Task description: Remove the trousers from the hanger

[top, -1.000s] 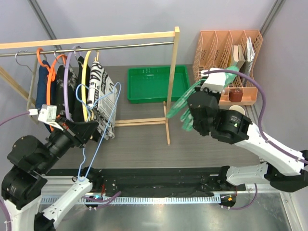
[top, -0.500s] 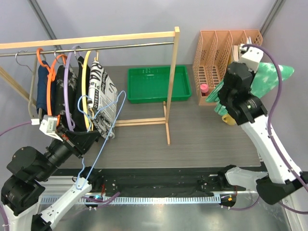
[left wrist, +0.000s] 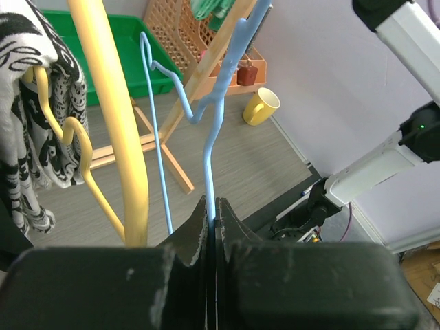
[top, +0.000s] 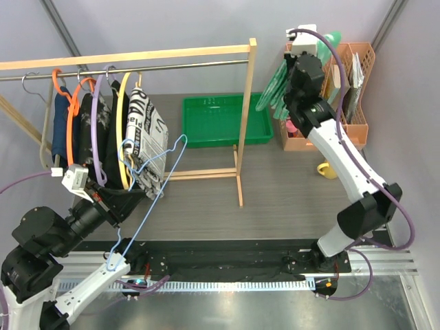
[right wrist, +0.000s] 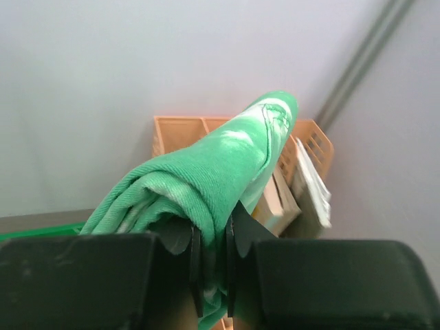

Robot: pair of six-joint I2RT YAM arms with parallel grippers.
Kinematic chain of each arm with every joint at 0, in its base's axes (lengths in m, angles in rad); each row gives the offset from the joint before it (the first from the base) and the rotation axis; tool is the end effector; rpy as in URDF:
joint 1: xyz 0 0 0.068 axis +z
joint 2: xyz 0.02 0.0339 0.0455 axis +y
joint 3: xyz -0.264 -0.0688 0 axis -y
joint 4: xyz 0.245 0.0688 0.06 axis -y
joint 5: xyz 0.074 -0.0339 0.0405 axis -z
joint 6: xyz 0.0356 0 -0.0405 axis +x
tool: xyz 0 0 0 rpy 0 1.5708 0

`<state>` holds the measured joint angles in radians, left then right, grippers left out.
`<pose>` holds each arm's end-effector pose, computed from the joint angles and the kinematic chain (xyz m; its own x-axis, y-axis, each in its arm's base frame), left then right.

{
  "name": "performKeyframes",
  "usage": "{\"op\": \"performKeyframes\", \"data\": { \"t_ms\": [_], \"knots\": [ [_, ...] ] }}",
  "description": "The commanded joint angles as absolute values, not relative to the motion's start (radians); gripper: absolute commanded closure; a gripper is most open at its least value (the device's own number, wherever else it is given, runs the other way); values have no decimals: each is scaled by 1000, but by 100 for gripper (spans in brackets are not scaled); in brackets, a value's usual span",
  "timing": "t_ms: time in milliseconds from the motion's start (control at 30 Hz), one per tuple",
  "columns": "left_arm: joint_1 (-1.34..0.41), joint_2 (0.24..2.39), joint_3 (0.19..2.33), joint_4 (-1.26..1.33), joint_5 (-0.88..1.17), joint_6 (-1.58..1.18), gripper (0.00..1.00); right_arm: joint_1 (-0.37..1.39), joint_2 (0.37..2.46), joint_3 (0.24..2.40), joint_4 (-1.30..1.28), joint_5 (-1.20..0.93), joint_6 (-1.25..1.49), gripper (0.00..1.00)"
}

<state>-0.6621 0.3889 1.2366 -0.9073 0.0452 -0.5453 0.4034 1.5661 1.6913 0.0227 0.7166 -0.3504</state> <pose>0.0008 -0.0026 0.4305 -0.3772 -0.3630 -0.8521 0.5311 0.6689 -0.5201 0.3348 0.1175 0.4825 0.0238 -0.2713 -0.9622 0.3297 0.9108 -0.2486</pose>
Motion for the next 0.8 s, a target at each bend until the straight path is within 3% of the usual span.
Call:
{"op": "performKeyframes", "data": {
  "t_ms": [0,367,767],
  "knots": [
    [-667,423,1270,-897,45,-523,100,405,1629,1815,291,554,-434,99],
    [-667,477,1239,-853,8,-545,100,384,1893,1873,354,359,-331,99],
    [-667,488,1220,-838,-21,-561,100,341,1994,1786,316,79,-235,99]
  ]
}}
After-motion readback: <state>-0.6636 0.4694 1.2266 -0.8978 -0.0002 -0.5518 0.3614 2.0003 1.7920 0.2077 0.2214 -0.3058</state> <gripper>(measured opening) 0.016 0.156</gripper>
